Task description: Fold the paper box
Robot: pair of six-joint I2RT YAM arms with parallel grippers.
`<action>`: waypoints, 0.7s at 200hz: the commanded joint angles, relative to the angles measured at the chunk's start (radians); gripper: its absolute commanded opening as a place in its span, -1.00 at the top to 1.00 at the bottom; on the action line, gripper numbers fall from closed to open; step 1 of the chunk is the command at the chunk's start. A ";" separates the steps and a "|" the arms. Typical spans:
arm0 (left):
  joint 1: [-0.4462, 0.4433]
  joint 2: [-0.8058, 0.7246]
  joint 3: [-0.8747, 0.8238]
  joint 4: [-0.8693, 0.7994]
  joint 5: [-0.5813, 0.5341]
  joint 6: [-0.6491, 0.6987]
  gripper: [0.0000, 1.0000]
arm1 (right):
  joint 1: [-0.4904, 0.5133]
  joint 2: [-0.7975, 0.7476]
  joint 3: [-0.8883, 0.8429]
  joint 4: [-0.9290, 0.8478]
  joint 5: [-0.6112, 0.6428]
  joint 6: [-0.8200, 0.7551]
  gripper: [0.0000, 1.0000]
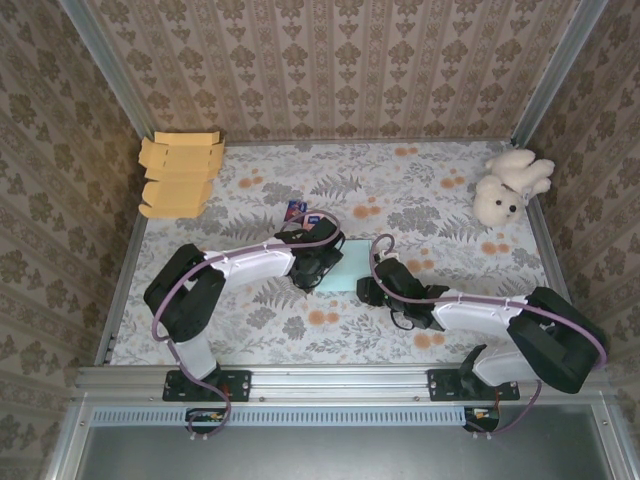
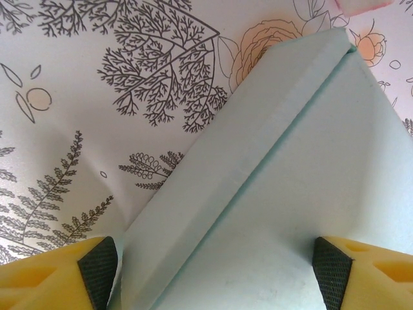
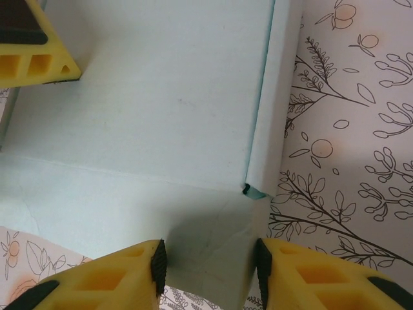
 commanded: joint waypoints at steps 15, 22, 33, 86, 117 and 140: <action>0.015 0.031 -0.025 -0.067 -0.020 -0.014 -0.63 | 0.014 -0.003 -0.005 0.007 0.008 -0.015 0.14; 0.014 0.031 -0.025 -0.066 -0.019 -0.014 -0.63 | 0.014 0.004 -0.005 0.016 0.013 -0.020 0.14; 0.014 0.031 -0.025 -0.065 -0.017 -0.012 -0.63 | 0.015 0.018 -0.010 0.037 0.022 -0.028 0.14; 0.016 0.031 -0.031 -0.061 -0.017 -0.012 -0.63 | 0.042 0.090 -0.017 0.082 0.123 -0.058 0.14; 0.016 0.035 -0.033 -0.056 -0.014 -0.014 -0.63 | 0.044 0.141 -0.038 0.166 0.127 -0.074 0.15; 0.017 0.040 -0.034 -0.053 -0.010 -0.012 -0.62 | 0.046 0.182 -0.056 0.238 0.141 -0.091 0.15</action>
